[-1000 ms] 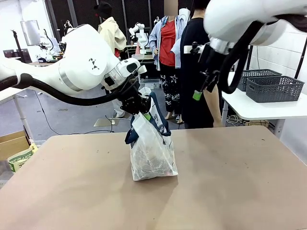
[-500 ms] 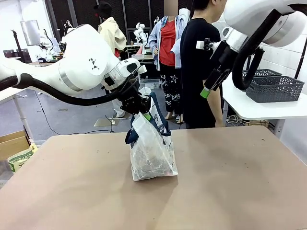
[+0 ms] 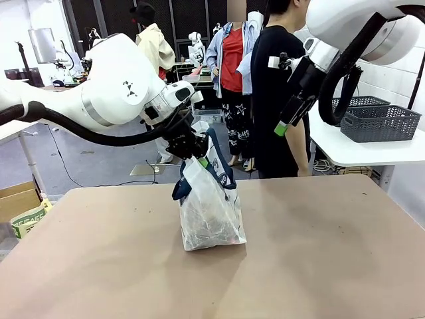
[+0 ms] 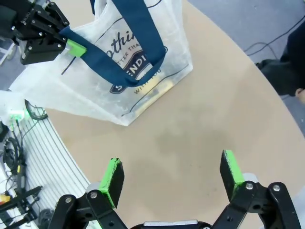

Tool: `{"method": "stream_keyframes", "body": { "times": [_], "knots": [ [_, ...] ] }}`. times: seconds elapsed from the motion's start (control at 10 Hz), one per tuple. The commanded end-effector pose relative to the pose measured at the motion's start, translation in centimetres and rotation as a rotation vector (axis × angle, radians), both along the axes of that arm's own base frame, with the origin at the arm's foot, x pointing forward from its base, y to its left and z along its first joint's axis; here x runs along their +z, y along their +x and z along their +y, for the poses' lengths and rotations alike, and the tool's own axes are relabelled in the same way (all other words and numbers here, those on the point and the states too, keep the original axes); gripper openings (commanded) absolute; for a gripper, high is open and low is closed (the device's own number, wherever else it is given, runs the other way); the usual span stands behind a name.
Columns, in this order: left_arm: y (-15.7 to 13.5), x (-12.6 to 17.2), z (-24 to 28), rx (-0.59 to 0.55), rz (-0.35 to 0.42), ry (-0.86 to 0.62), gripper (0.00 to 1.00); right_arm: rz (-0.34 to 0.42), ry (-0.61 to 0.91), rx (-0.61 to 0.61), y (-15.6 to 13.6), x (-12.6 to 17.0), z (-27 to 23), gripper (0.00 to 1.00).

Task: Transfer purchased items from the store into the shopping bag.
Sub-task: Move the Reusable shopping bag to the right side of the table.

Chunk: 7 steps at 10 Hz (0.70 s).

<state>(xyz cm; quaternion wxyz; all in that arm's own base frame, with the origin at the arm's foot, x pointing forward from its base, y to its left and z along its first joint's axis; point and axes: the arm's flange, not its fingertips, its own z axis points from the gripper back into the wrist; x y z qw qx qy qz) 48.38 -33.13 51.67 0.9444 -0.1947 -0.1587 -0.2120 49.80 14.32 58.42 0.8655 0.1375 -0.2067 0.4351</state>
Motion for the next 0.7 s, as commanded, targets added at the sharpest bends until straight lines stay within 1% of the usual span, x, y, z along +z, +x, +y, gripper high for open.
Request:
{"method": "stream_keyframes", "body": {
  "times": [0.0, 0.1, 0.2, 0.4, 0.6],
  "knots": [
    [0.5, 1.9, -1.4, 0.067, 0.078, 0.152, 0.00, 0.003, -0.020, -0.018, -0.1, 0.1, 0.0, 1.00],
    [0.5, 2.6, -2.2, 0.082, 0.092, 0.205, 0.00, 0.003, -0.020, -0.018, -0.1, 0.1, 0.0, 1.00],
    [0.5, 3.0, -2.9, 0.126, 0.108, 0.266, 0.00, 0.003, -0.020, -0.018, -0.1, 0.1, 0.0, 1.00],
    [0.7, 3.3, -3.5, 0.129, 0.131, 0.341, 0.00, 0.003, -0.020, -0.018, -0.1, 0.1, 0.0, 1.00],
    [1.5, 4.2, -2.8, 0.124, 0.102, 0.333, 0.00, 0.003, -0.020, -0.018, -0.1, 0.1, 0.0, 1.00]
  ]
}}
